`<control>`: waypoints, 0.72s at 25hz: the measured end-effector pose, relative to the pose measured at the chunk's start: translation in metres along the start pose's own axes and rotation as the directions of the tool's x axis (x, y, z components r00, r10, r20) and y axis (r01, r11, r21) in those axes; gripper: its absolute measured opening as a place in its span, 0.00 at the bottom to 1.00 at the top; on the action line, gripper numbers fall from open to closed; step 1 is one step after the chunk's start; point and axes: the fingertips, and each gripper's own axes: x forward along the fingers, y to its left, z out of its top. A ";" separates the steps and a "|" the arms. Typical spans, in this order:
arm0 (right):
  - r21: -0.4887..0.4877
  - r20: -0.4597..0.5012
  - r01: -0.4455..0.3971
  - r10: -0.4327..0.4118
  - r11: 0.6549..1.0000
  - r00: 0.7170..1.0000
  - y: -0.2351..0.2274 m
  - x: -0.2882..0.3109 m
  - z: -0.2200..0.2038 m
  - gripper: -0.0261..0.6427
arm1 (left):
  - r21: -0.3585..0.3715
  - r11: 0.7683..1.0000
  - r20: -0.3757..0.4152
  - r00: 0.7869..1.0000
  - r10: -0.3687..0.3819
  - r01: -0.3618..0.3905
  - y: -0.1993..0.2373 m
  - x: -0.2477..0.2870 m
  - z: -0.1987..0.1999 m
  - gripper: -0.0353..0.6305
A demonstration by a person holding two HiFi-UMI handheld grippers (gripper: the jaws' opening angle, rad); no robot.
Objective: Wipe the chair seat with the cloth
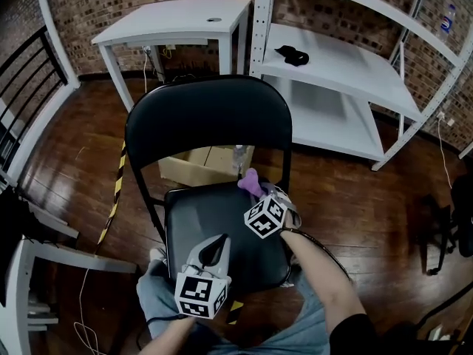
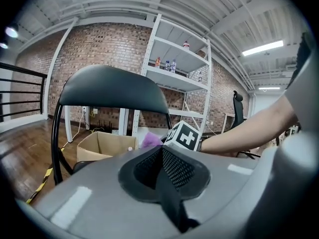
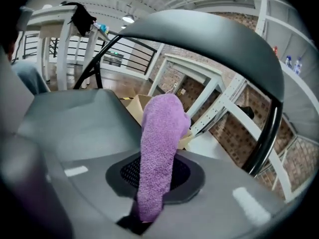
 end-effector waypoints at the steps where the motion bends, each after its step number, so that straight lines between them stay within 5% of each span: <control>1: 0.012 -0.003 0.003 -0.003 1.000 1.000 0.001 0.003 0.000 0.11 | 0.000 1.000 -0.005 1.000 0.002 -0.002 0.002 0.001 -0.002 0.06; 18: -0.002 -0.029 -0.021 0.021 1.000 0.999 0.034 -0.008 -0.027 0.11 | 0.009 1.000 -0.022 1.000 0.022 -0.021 0.002 -0.003 -0.009 0.06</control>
